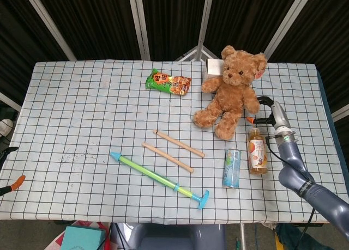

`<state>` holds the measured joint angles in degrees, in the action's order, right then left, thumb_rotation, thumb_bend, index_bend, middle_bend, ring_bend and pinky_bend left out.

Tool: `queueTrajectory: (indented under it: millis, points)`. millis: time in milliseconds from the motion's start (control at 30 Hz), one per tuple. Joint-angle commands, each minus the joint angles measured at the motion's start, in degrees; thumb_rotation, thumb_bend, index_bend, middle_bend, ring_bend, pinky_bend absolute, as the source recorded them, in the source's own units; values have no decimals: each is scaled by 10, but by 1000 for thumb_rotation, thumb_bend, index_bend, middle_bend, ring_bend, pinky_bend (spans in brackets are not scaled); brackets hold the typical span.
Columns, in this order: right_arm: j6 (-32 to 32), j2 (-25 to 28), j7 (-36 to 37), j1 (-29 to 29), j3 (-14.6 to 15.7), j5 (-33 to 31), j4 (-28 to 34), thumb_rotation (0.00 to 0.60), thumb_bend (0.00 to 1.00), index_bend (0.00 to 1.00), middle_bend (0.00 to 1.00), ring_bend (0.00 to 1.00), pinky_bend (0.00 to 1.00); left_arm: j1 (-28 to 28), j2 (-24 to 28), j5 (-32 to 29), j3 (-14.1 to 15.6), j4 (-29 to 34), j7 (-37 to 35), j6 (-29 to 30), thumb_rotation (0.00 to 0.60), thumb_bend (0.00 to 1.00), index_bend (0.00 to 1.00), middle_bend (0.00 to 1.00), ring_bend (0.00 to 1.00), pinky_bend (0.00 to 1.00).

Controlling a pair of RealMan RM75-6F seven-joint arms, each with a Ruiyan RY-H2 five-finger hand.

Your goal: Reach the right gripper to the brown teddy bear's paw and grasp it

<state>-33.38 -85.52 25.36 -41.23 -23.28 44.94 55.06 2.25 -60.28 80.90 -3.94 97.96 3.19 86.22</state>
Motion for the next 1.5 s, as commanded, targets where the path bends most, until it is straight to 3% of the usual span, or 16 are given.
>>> queueTrajectory:
  millis: [33,333,733,800,933,1000,1200,1500]
  points:
    - [2,-17,-25,-16,-6,-25,-24,600,150,346,384,218,0,0,1,-2,-1,0,1,-1,600,313,228,1,0,118]
    - [7,-39,-78,-40,-12,-80,-55,600,150,358,403,229,0,-3,4,-3,0,2,-2,3,600,313,229,0,0,118]
    - [-23,-61,-141,-69,-38,-154,-84,600,151,485,526,326,0,-6,6,-3,1,3,-5,5,600,312,229,0,0,118]
    - [-26,-66,-152,-72,-41,-165,-89,600,181,522,550,345,0,-5,7,-5,1,3,-5,4,600,313,229,0,0,118]
    - [-32,-79,-170,-75,-46,-185,-108,600,357,609,597,384,0,-5,7,-6,0,2,-5,3,600,313,229,0,0,118]
    - [-30,-85,-177,-75,-45,-189,-119,600,394,628,605,389,0,-5,7,-7,0,3,-4,3,600,313,229,0,0,118]
    - [-10,-101,-170,-69,-43,-174,-142,600,423,638,608,391,0,-5,6,-9,-1,4,0,3,600,313,229,0,0,118]
    - [-32,-97,-117,-71,-53,-73,-136,600,423,638,608,391,0,-5,3,-14,-3,5,7,3,600,312,229,0,0,118]
